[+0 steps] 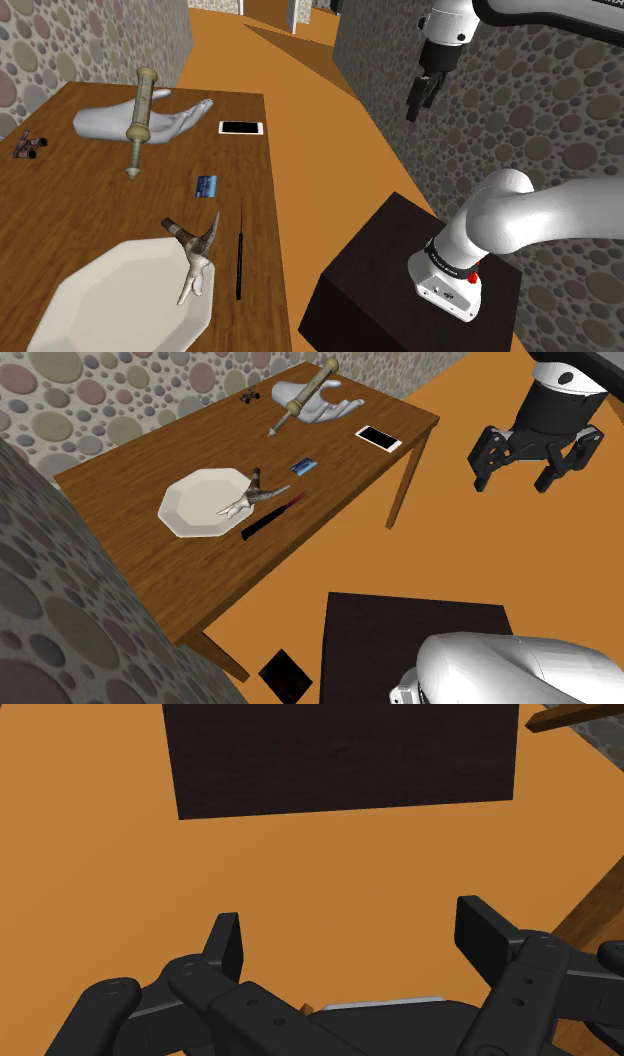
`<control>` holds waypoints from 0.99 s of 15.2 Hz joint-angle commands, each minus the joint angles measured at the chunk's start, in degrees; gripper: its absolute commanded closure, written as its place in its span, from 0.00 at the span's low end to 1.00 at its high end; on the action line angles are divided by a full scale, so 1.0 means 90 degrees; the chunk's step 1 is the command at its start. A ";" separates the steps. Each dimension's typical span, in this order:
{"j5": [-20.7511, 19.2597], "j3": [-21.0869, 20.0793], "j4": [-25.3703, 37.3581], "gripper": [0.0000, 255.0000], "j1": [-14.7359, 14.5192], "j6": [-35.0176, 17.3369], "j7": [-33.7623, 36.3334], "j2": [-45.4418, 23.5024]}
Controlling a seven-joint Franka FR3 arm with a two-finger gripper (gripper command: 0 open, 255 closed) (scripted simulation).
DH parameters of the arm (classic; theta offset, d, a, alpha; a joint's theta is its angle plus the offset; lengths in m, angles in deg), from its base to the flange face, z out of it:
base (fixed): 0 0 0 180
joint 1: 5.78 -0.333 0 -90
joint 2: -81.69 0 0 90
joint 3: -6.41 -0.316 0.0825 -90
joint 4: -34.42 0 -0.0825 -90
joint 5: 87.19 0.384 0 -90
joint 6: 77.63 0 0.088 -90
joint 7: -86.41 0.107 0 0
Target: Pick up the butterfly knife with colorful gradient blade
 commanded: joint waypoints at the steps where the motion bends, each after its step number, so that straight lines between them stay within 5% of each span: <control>1: 0.0000 0.0000 0.0000 0.00 0.0000 0.0000 0.0000 0.0000; 15: 0.1963 -0.2092 -0.0964 0.00 -0.0271 -0.1261 0.3065 -0.0265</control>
